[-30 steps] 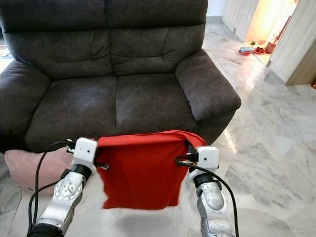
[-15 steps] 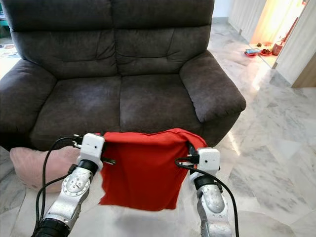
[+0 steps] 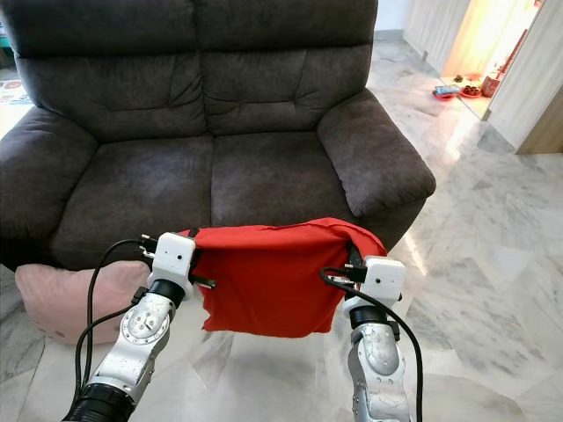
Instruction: Move the pillow to the sofa from floor
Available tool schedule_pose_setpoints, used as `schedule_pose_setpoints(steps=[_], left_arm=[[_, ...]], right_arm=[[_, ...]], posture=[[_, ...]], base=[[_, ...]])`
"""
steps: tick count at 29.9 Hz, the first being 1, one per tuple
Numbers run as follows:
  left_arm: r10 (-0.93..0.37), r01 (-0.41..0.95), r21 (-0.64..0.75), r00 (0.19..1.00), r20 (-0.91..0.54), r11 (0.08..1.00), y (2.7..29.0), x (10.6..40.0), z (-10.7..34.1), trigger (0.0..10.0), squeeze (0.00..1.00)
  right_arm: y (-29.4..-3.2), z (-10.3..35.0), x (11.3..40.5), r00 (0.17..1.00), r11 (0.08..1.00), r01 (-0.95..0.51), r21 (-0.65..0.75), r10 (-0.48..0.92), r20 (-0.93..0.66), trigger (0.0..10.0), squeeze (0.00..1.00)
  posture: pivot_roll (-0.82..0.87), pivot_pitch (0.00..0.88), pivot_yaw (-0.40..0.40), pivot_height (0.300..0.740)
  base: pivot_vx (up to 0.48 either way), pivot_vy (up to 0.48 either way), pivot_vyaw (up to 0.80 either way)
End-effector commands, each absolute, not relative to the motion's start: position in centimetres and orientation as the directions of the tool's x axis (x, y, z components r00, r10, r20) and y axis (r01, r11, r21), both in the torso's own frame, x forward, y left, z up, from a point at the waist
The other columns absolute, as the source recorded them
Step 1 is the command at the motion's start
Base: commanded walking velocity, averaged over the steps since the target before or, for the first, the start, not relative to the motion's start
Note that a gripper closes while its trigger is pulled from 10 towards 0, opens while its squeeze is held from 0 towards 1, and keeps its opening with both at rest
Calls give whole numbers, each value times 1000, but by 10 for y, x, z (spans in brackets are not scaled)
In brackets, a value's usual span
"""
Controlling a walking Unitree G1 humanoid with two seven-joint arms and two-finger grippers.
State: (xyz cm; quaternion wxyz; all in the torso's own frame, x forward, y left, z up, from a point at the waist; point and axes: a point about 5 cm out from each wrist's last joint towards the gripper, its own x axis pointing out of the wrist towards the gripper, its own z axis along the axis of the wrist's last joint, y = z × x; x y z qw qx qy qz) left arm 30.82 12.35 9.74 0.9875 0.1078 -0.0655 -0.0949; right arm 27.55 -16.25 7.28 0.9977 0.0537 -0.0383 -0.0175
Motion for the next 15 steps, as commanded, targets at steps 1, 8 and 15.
schedule_pose_setpoints(steps=[1,8,15], left_arm=[[-196,150,235,963,185,960,125,315,115,10000,0],[-181,135,231,965,192,964,127,317,116,10000,0],[-179,133,228,965,193,965,127,317,116,10000,0]], right_arm=[[-163,91,282,987,994,22,110,-39,153,10000,0],[-164,91,282,988,996,7,89,-20,152,10000,0],[-165,91,283,988,995,-11,96,-4,152,10000,0]], posture=[[-38,41,-12,740],[-39,49,-16,740],[-42,58,-22,740]], base=[[0,0,0],[0,-242,343],[0,-241,0]])
